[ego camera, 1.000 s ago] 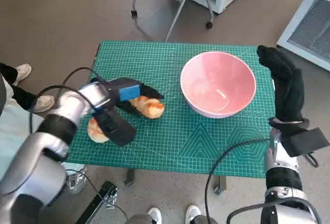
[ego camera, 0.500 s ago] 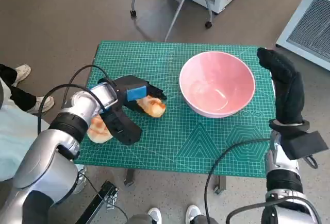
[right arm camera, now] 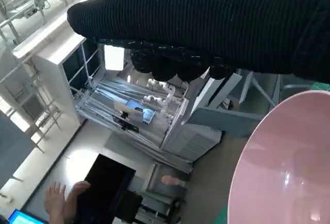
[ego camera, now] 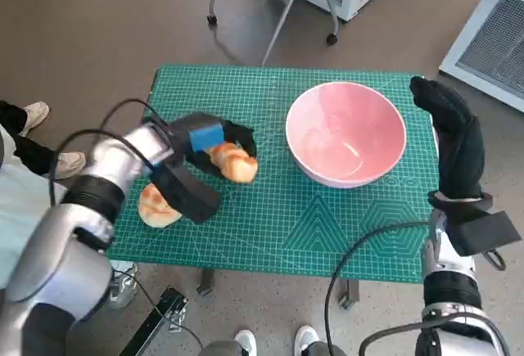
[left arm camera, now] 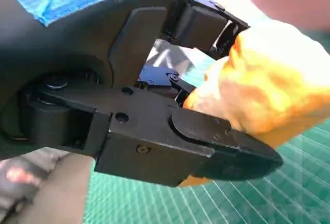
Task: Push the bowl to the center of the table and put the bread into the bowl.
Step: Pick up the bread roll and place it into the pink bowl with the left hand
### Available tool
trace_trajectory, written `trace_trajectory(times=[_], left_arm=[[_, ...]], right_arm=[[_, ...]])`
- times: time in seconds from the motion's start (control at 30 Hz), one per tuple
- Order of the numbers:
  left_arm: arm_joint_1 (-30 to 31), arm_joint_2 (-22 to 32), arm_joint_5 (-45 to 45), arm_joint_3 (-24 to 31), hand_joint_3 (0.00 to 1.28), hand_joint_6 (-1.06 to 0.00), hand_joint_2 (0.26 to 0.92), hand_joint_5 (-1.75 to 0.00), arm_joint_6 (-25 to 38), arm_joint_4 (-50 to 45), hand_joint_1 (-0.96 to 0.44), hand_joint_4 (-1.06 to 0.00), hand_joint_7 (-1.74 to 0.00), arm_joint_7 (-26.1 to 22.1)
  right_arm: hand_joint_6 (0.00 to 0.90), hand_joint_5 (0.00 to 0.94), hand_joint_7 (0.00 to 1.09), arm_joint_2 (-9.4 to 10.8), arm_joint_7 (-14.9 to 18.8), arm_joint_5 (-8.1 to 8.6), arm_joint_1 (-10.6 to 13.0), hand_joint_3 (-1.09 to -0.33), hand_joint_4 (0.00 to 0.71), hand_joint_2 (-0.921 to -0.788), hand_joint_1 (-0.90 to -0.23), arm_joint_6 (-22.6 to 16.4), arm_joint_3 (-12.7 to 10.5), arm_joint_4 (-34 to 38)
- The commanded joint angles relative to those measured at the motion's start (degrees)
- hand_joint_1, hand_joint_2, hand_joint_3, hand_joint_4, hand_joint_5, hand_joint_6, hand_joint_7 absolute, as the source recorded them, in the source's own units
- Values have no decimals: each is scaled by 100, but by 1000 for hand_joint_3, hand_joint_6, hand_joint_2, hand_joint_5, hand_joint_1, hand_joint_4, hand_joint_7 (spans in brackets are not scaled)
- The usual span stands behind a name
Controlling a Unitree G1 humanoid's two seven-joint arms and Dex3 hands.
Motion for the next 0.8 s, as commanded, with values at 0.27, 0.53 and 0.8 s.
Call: trace_trajectory(times=[0.27, 0.53, 0.8], left_arm=[[-391, 125, -1152, 1164, 13, -795, 911, -1073, -351, -1122, 1, -684, -1082, -332], [-592, -431, -1142, 1287, 6, -808, 912, -1078, -322, -1171, 2, -682, -1061, 139], [-1113, -1094, -654, 822, 46, -738, 920, -1089, -205, -540, 1, -633, -1177, 489]], right_arm=[[41, 3, 725, 94, 112, 108, 30, -879, 358, -921, -566, 151, 41, 92], [43, 4, 730, 135, 169, 173, -12, -877, 359, -921, -571, 210, 31, 87], [43, 4, 734, 151, 181, 182, 0, -878, 360, -921, -572, 178, 40, 46]])
